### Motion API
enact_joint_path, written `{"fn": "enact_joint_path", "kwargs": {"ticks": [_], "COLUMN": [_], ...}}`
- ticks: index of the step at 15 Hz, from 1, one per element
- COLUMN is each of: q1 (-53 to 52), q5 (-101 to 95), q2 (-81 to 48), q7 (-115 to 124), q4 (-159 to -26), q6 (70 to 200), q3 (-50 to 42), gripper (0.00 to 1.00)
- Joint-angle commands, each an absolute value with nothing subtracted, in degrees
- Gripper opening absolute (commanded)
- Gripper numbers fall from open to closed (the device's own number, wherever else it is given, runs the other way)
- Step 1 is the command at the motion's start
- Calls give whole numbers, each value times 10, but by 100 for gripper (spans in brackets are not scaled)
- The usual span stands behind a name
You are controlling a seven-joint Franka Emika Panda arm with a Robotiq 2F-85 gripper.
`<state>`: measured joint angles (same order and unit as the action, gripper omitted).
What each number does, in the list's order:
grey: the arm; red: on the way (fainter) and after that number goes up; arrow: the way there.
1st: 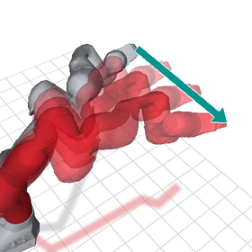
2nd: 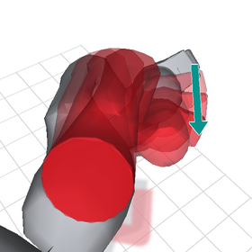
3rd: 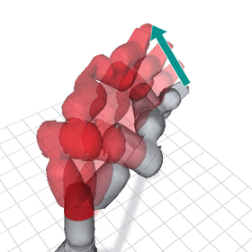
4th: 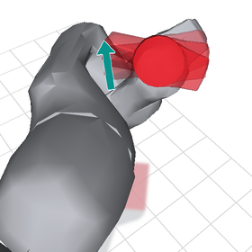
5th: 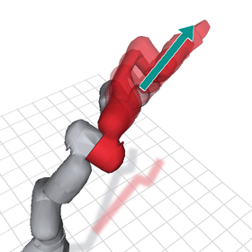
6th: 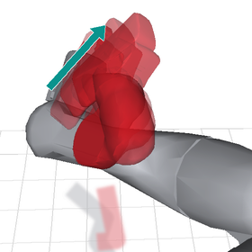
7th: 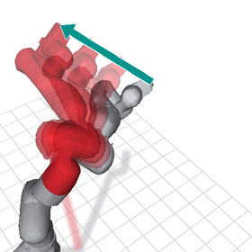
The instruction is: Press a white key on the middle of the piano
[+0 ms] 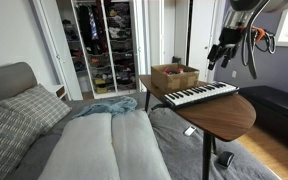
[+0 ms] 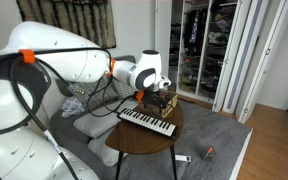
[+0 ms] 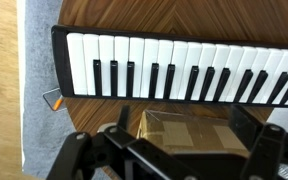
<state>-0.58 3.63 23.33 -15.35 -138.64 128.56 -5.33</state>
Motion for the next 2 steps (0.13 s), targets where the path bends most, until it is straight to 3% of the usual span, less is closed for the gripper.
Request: {"fn": "enact_joint_path", "kwargs": {"ticks": [1, 2], "q1": [-6, -6], "q5": [35, 35], "q2": [235, 235], "q7": [-153, -152], "q4": [-1385, -1385], "q6": [1284, 1284], "q3": [-54, -54], "gripper": [100, 100]}}
